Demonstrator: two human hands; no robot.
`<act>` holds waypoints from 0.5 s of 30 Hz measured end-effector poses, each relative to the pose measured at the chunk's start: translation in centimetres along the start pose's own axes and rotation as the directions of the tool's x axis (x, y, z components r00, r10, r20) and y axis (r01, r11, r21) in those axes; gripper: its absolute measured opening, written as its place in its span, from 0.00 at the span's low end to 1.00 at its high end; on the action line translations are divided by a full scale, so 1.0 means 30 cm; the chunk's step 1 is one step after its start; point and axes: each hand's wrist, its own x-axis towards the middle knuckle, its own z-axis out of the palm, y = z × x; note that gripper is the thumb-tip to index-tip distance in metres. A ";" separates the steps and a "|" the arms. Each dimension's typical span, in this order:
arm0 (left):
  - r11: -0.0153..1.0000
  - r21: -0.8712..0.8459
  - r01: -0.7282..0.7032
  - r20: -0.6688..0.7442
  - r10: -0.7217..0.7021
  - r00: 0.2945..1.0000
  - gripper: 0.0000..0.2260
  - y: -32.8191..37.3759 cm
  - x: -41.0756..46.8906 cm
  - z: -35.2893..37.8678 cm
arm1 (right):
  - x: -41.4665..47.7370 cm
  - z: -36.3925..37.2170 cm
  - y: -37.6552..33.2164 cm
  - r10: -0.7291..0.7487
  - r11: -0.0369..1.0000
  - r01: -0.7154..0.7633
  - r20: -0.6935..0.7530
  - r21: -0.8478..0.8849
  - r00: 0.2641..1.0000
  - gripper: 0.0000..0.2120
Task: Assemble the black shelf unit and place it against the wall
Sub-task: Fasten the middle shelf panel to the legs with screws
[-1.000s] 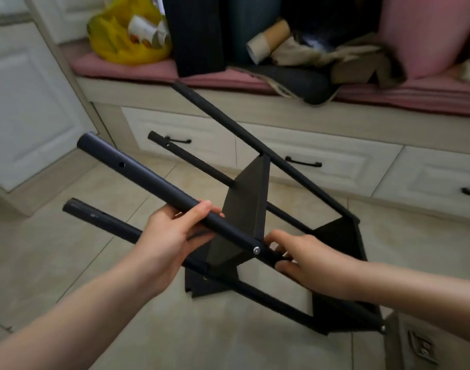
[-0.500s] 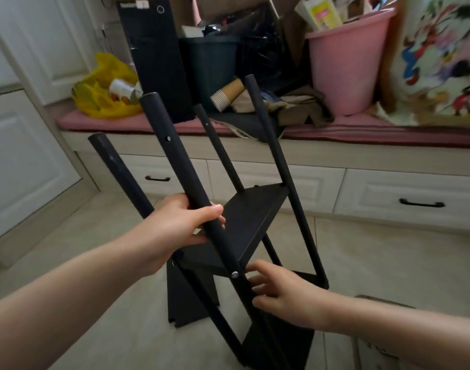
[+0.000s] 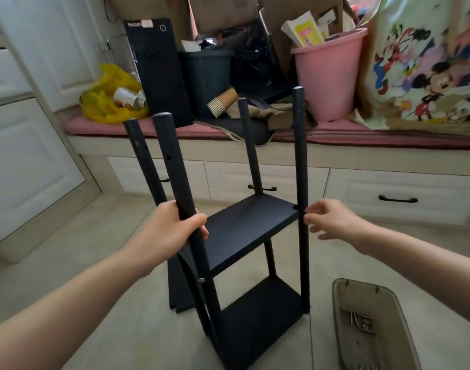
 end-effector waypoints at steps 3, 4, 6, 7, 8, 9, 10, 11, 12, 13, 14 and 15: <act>0.999 0.038 -0.032 -0.009 0.032 0.999 0.11 -0.005 -0.009 -0.024 | 0.017 -0.053 0.016 0.023 0.999 -0.017 -0.119 0.050 0.993 0.16; 0.998 0.047 -0.040 -0.013 0.041 0.999 0.11 -0.006 -0.011 -0.029 | 0.019 -0.062 0.018 0.036 0.998 -0.029 -0.132 0.056 0.991 0.19; 0.995 0.074 -0.065 -0.022 0.067 0.998 0.12 -0.008 -0.013 -0.032 | 0.025 -0.064 0.012 0.062 0.996 -0.052 -0.138 0.071 0.989 0.23; 0.993 0.083 -0.078 -0.029 0.081 0.996 0.12 -0.010 -0.014 -0.028 | 0.027 -0.061 0.005 0.071 0.995 -0.059 -0.134 0.086 0.988 0.23; 0.992 0.085 -0.091 -0.039 0.095 0.995 0.12 -0.011 -0.014 -0.023 | 0.028 -0.055 -0.006 0.073 0.993 -0.060 -0.130 0.102 0.989 0.22; 0.991 0.081 -0.105 -0.049 0.109 0.993 0.12 -0.012 -0.011 -0.018 | 0.029 -0.049 -0.014 0.071 0.992 -0.056 -0.130 0.116 0.989 0.19; 0.990 0.075 -0.116 -0.059 0.120 0.991 0.12 -0.013 -0.005 -0.015 | 0.031 -0.045 -0.022 0.072 0.989 -0.053 -0.133 0.137 0.989 0.16; 0.990 0.068 -0.126 -0.066 0.130 0.989 0.11 -0.013 0.002 -0.012 | 0.033 -0.043 -0.026 0.080 0.984 -0.056 -0.136 0.172 0.988 0.14; 0.988 0.064 -0.138 -0.073 0.143 0.987 0.11 -0.013 0.011 -0.009 | 0.032 -0.044 -0.027 0.089 0.976 -0.060 -0.134 0.211 0.987 0.12; 0.986 0.064 -0.153 -0.081 0.158 0.984 0.11 -0.014 0.020 -0.006 | 0.032 -0.047 -0.027 0.091 0.970 -0.058 -0.133 0.235 0.987 0.12; 0.984 0.066 -0.167 -0.093 0.173 0.981 0.10 -0.014 0.029 -0.004 | 0.031 -0.051 -0.026 0.085 0.968 -0.050 -0.136 0.244 0.987 0.12; 0.981 0.069 -0.180 -0.106 0.186 0.977 0.10 -0.014 0.039 -0.002 | 0.030 -0.055 -0.024 0.078 0.969 -0.042 -0.140 0.245 0.987 0.12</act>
